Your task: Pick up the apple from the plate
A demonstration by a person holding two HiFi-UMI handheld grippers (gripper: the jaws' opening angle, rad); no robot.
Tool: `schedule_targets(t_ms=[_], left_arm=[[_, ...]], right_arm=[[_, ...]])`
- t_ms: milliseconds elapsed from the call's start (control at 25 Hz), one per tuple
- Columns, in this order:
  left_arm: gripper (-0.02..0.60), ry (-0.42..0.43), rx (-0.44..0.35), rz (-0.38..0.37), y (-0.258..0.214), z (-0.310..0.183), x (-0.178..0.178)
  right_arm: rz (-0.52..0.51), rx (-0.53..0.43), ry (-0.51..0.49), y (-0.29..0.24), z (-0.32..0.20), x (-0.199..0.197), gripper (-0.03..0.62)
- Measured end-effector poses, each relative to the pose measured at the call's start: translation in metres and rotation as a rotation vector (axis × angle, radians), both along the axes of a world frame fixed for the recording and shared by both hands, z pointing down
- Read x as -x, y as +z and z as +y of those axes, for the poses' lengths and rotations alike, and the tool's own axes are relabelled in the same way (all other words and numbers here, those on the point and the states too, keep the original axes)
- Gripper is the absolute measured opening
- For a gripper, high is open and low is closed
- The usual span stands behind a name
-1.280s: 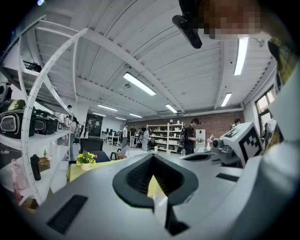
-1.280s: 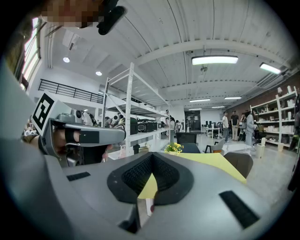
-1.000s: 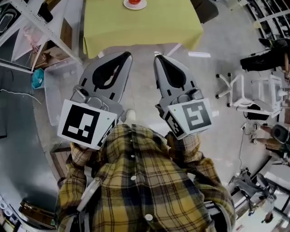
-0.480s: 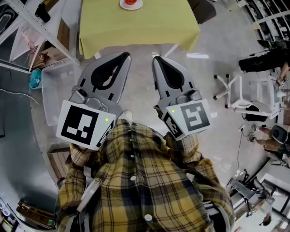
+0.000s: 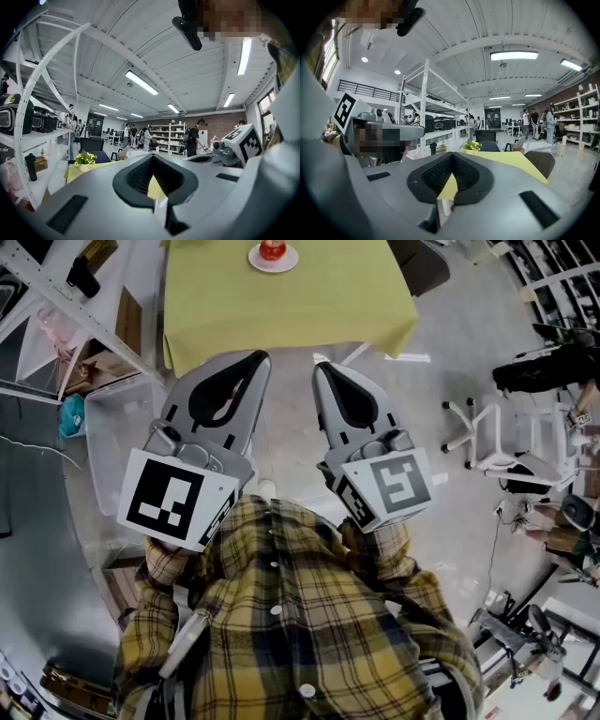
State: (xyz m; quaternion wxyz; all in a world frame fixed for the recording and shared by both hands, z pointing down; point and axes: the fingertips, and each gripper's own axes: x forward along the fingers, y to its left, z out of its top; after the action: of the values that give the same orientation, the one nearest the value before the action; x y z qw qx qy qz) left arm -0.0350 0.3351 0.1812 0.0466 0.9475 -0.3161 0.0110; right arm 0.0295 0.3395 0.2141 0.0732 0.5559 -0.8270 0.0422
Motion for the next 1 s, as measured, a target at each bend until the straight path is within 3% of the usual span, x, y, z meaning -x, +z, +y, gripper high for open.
schedule_targets(t_ms=[520,1000], left_arm=[[-0.002,0.050,-0.007,0.003,0.000,-0.132,0.015],[-0.002,0.120,0.045,-0.021,0.016,-0.185,-0.003]], right_arm=[[-0.016,-0.007,0.043,-0.005,-0.130,0.012,-0.003],[-0.031,0.047,0.111,0.012,-0.178,-0.001,-0.003]])
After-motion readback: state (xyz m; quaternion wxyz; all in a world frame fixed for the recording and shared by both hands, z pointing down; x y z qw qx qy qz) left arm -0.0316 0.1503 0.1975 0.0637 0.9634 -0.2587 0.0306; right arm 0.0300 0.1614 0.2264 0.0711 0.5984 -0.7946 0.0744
